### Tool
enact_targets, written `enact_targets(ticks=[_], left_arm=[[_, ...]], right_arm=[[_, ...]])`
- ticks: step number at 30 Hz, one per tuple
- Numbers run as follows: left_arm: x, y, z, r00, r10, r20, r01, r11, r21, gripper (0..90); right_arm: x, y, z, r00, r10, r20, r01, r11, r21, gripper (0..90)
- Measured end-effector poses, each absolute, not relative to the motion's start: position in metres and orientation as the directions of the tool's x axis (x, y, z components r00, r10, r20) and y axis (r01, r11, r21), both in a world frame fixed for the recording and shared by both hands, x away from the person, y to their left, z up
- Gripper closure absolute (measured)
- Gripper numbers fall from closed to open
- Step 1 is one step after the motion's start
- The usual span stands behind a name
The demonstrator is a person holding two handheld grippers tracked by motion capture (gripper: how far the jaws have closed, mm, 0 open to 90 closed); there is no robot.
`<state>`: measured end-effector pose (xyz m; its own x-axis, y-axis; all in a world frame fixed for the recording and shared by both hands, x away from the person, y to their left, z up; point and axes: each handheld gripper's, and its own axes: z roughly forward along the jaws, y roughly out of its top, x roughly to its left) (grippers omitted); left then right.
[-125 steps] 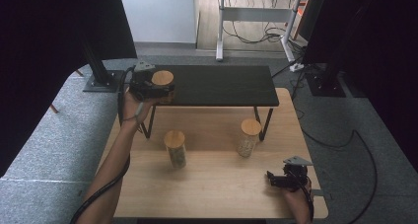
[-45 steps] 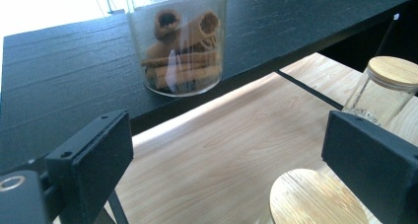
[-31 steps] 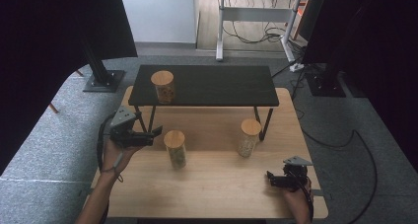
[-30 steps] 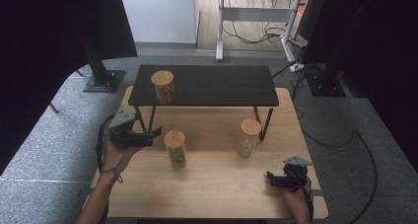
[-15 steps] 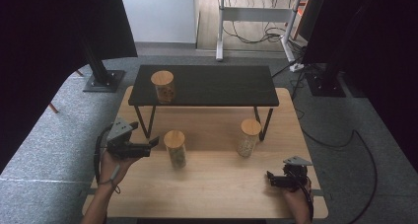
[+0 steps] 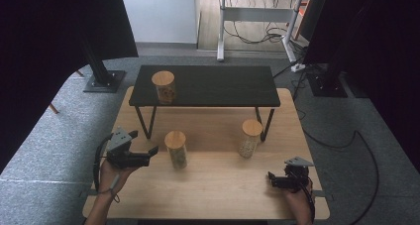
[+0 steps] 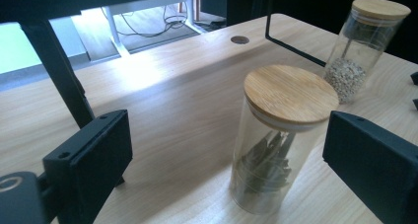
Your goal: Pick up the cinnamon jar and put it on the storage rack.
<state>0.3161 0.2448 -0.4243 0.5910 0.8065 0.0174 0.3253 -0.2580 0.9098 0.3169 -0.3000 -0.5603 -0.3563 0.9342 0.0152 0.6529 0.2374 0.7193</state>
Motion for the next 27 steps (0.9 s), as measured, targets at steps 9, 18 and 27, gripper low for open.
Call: enact_targets(ticks=[9, 18, 27], left_arm=[[0.307, 0.246, -0.439, 0.587, 0.809, 0.010, 0.338, -0.256, 0.906, 3.9], [0.303, 0.247, -0.455, 0.575, 0.818, 0.004, 0.355, -0.254, 0.900, 3.5], [0.297, 0.250, -0.471, 0.559, 0.829, 0.013, 0.379, -0.269, 0.885, 3.5]], right_arm=[[0.317, -0.300, -0.560, -0.356, 0.934, 0.015, 0.653, 0.237, 0.719, 3.1], [0.317, -0.300, -0.560, -0.356, 0.934, 0.015, 0.653, 0.237, 0.719, 3.1], [0.317, -0.300, -0.560, -0.356, 0.934, 0.015, 0.653, 0.237, 0.719, 3.1]])
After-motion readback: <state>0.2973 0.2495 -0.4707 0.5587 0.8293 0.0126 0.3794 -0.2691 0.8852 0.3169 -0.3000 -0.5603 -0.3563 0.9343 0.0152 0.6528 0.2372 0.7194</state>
